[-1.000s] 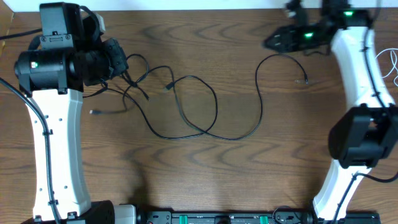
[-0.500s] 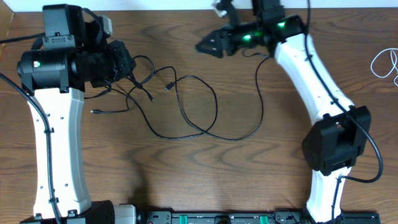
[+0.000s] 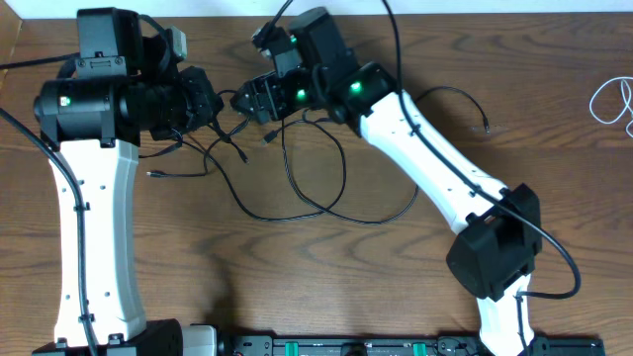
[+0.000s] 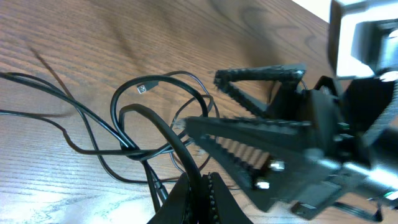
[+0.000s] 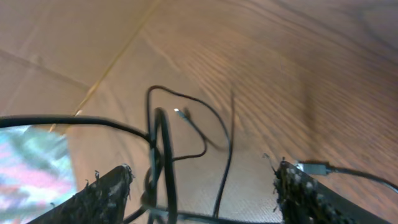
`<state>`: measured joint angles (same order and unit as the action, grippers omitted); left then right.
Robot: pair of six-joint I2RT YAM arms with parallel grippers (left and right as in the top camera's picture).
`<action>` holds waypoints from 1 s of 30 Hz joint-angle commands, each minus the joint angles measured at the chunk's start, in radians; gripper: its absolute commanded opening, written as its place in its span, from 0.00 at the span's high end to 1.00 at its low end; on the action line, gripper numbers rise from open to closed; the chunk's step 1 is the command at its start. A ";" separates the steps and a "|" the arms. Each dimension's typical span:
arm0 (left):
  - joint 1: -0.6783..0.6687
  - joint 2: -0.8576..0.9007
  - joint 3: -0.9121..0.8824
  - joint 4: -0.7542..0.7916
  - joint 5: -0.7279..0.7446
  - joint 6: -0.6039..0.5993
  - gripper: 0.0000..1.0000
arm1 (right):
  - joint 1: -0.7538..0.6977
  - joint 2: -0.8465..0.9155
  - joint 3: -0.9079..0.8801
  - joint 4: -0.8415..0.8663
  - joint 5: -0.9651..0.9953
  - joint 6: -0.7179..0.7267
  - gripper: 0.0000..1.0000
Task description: Untangle cables
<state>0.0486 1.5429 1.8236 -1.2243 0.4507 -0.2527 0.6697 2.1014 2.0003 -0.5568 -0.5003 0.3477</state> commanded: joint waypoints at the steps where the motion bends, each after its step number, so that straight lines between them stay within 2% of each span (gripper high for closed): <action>1: -0.003 0.002 -0.001 -0.006 0.018 0.020 0.93 | 0.018 0.039 0.000 0.000 0.194 0.079 0.34; 4: -0.003 0.002 -0.001 -0.010 0.020 0.020 0.93 | 0.029 0.064 0.000 0.017 0.247 0.105 0.38; 7: -0.003 0.002 -0.001 -0.011 0.031 0.020 0.93 | 0.032 0.099 0.000 0.024 0.299 0.113 0.50; 11: -0.002 0.002 -0.001 -0.018 0.032 0.025 0.93 | 0.016 0.106 0.000 -0.028 0.511 0.153 0.64; 13: -0.002 0.002 -0.001 -0.023 0.027 0.041 0.93 | -0.001 0.104 0.000 -0.062 0.611 0.153 0.67; 16: -0.001 0.002 -0.001 -0.029 -0.023 0.043 0.93 | -0.057 0.104 0.000 -0.181 0.756 0.153 0.80; 21: 0.003 0.002 0.000 -0.024 -0.071 0.042 0.92 | -0.163 0.105 0.000 -0.325 0.808 0.103 0.97; 26: 0.021 0.001 0.000 -0.025 -0.119 0.042 0.93 | -0.278 0.105 0.000 -0.417 0.786 0.076 0.99; 30: 0.053 0.001 0.000 -0.024 -0.139 0.042 0.92 | -0.369 0.105 0.000 -0.468 0.687 0.009 0.99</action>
<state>0.0422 1.5616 1.8172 -1.2381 0.4274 -0.2276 0.4301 2.1979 2.0029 -0.9916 0.1146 0.4019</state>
